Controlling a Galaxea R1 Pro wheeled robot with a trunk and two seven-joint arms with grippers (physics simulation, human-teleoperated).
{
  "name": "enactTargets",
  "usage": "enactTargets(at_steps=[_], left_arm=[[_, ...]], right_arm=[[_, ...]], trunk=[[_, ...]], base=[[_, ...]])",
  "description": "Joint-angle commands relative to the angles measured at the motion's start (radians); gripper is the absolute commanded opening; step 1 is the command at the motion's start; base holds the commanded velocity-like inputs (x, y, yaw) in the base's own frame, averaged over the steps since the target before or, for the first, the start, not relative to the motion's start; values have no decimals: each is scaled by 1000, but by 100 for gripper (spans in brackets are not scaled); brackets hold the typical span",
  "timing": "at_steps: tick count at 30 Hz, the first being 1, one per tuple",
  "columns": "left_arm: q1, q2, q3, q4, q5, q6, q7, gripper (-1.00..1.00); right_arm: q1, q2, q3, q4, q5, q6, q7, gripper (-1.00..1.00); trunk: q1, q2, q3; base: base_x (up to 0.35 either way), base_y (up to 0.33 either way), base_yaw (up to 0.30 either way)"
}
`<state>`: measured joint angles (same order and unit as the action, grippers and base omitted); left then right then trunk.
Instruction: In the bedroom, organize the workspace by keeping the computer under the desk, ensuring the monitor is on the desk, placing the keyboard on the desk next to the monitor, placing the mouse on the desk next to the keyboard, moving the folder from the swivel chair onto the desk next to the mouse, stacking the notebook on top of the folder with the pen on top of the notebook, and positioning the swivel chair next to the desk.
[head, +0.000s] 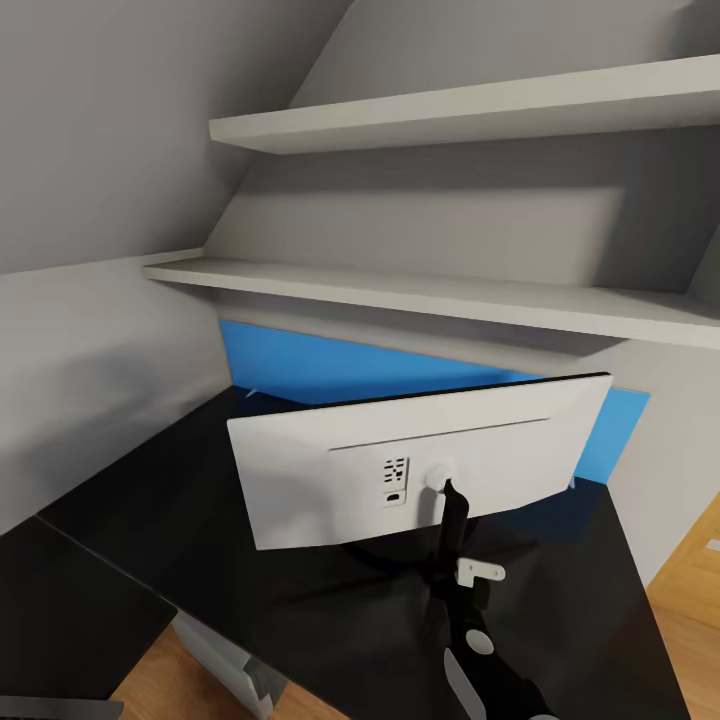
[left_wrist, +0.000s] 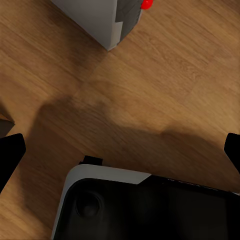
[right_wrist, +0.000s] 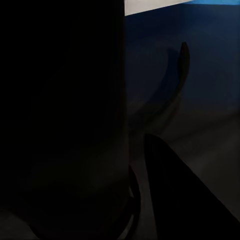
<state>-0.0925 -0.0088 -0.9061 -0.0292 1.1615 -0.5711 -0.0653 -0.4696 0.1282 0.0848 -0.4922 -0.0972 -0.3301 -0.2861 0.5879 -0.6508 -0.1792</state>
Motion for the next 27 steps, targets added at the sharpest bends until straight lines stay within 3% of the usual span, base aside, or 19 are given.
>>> enactTargets(at_steps=[1, 27], left_arm=[[-1, 0, -4, 2, 10, -3, -7, 100], [0, 0, -5, 2, 10, -3, -7, 100]], right_arm=[[-1, -1, 9, -1, -8, -6, -5, -100], [-1, -1, 9, 1, -7, -6, -5, -100]], trunk=[[0, -1, -1], [0, -1, -1]], base=[[0, 0, 0], [53, 0, 0]])
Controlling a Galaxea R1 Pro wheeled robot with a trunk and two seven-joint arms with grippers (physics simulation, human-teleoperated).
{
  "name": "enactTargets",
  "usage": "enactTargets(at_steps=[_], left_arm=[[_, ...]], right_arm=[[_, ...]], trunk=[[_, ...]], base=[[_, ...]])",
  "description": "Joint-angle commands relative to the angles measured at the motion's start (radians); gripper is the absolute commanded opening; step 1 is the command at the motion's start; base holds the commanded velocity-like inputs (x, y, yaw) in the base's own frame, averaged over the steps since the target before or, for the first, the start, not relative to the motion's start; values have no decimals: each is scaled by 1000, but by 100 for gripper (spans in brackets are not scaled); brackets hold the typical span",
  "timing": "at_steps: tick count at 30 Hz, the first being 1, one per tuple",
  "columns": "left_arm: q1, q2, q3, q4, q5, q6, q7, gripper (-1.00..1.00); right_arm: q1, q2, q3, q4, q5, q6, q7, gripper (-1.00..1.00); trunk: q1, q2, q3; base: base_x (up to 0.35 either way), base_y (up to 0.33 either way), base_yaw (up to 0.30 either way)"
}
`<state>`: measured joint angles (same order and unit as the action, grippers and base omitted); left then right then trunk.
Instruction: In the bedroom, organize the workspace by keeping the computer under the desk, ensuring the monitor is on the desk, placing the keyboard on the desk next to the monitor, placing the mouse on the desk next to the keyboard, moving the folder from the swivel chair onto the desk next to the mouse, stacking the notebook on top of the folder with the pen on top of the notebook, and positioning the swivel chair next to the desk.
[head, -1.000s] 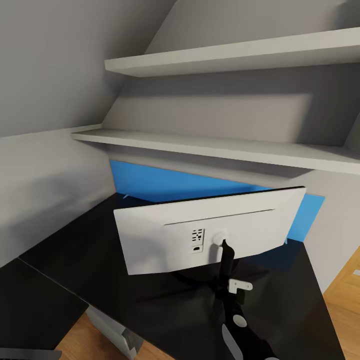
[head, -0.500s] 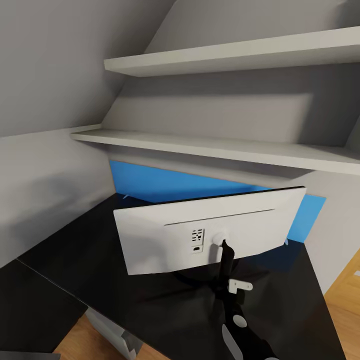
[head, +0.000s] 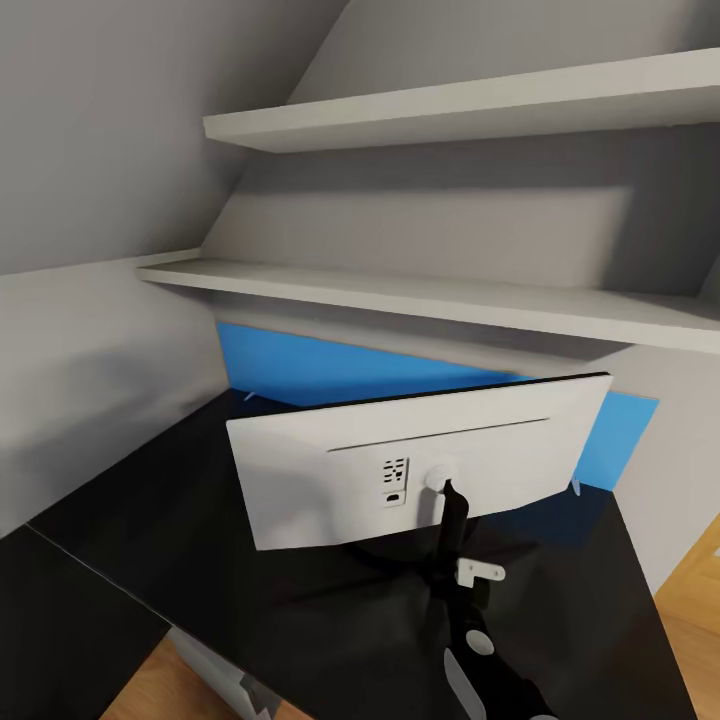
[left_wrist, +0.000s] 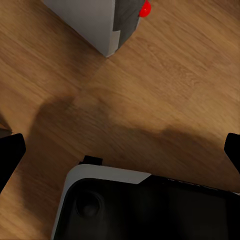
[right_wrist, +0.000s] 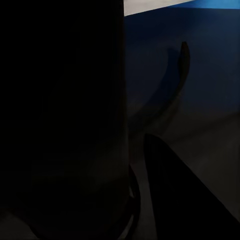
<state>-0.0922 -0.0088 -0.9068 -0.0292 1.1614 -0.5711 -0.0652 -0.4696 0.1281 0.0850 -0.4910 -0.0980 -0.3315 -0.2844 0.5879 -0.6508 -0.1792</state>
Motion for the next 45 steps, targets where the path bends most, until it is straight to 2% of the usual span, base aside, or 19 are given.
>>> enactTargets(at_steps=[1, 23, 27, 31, 45], left_arm=[[-1, 0, -4, 2, 10, -3, -7, 100], [-1, 0, -4, 2, 11, -3, -7, 100], [-1, 0, -4, 2, 11, -3, -7, 100], [-1, 0, -4, 2, 11, -3, -7, 100], [-1, 0, -4, 2, 11, -3, -7, 100]], right_arm=[[-1, -1, 9, 0, -6, -4, -7, -100], [-1, -1, 11, 0, -6, -6, -4, -100], [-1, -3, 12, 0, -2, -8, 28, -100], [-1, -10, 12, 0, 29, -9, 80, -100], [-1, -16, 10, 0, 40, -9, 93, -100]], trunk=[[0, -1, -1], [0, -1, -1], [0, -1, -1], [0, -1, -1], [0, -1, -1]], base=[[4, 0, 0], [28, 0, 0], [0, 0, 0], [0, 0, 0], [0, 0, 0]])
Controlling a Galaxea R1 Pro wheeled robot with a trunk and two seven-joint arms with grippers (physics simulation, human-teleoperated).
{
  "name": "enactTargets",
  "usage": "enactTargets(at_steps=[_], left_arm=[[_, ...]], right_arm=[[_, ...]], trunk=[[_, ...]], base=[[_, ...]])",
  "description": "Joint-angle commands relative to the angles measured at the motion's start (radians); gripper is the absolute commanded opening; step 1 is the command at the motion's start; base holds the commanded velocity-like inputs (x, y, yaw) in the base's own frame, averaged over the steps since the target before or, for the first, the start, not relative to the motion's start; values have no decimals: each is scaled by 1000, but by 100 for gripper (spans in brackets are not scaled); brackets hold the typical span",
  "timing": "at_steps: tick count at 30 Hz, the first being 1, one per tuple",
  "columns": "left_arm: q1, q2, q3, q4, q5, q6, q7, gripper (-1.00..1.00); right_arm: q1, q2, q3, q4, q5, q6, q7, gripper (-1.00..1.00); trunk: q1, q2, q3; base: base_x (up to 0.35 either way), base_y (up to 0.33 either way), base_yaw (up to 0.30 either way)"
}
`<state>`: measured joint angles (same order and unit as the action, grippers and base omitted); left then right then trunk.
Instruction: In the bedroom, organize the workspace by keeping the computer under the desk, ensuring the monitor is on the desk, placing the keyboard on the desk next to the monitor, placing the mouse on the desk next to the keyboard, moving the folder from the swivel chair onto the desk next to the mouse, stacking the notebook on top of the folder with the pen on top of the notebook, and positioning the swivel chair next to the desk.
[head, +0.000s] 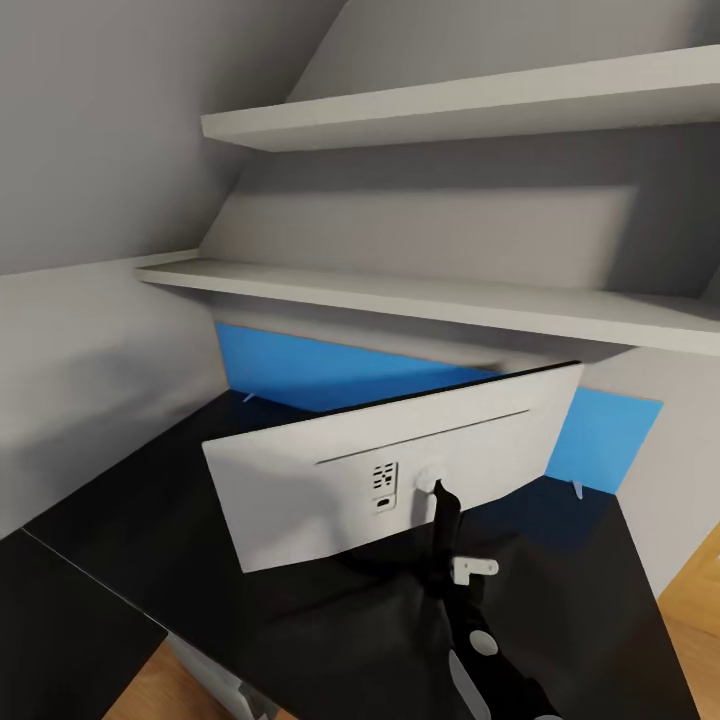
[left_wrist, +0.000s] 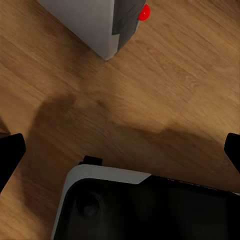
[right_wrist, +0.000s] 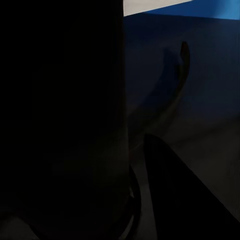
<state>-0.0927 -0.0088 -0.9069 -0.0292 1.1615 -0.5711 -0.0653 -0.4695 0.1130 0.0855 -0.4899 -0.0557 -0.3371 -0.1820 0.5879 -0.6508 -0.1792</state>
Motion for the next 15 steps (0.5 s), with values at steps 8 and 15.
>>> enactTargets(at_steps=[8, 15], left_arm=[[0, -1, -6, 2, 9, -3, -7, 100], [0, -2, -6, 2, 9, -3, -7, 100]], right_arm=[[-1, -17, 6, -1, -7, -2, -10, -100], [-1, -18, 4, -1, -6, -2, -10, -100]], trunk=[[0, -1, -1], [0, -1, -1]], base=[[0, 0, 0], [0, 0, 0]])
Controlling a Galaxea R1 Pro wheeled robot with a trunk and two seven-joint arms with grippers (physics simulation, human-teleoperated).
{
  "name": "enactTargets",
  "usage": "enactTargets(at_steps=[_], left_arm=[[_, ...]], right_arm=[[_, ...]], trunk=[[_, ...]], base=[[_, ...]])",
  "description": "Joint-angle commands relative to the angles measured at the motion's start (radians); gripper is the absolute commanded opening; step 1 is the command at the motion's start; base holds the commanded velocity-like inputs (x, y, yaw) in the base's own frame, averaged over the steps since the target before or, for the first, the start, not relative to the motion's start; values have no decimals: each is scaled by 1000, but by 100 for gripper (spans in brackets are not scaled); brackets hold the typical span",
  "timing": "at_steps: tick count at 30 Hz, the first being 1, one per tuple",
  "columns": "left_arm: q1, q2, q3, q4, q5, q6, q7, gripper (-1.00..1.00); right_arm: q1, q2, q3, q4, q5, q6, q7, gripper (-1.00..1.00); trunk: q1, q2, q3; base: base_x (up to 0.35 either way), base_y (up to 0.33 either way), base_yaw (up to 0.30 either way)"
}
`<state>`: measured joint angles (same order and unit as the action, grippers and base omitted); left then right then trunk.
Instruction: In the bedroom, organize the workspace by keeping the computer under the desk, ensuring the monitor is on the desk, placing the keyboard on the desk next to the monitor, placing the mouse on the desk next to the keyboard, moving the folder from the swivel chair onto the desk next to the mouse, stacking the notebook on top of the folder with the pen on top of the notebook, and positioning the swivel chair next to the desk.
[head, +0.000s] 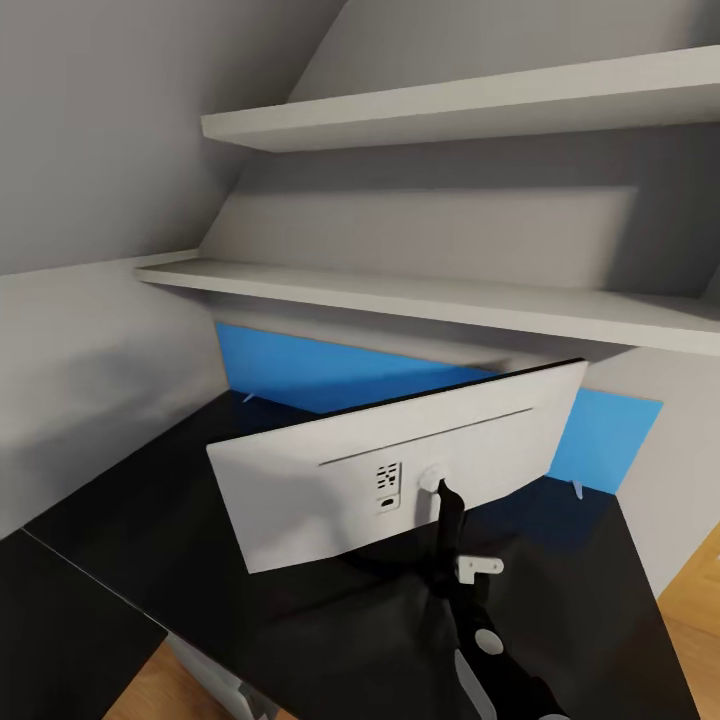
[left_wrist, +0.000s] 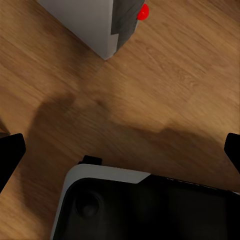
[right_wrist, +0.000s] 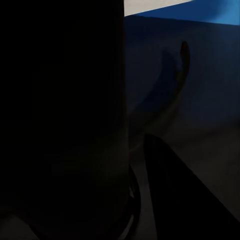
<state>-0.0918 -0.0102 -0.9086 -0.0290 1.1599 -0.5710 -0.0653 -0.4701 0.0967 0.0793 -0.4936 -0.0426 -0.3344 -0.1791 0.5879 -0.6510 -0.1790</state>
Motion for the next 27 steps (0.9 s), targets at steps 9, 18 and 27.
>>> enactTargets(at_steps=[9, 18, 27], left_arm=[[-1, 0, -4, 1, 11, -3, -7, 100], [-1, 0, -4, 1, 11, -3, -7, 100], [-1, 0, -4, 1, 11, -3, -7, 100]], right_arm=[[-1, -1, 15, 1, -17, -6, -13, -100], [-1, 0, 16, 2, -19, -6, -13, -100], [-1, 3, 15, 2, -20, -6, -13, -100]], trunk=[[0, -1, -2], [0, -1, -2], [0, -1, -2]], base=[[0, 0, 0], [0, 0, 0], [0, 0, 0]])
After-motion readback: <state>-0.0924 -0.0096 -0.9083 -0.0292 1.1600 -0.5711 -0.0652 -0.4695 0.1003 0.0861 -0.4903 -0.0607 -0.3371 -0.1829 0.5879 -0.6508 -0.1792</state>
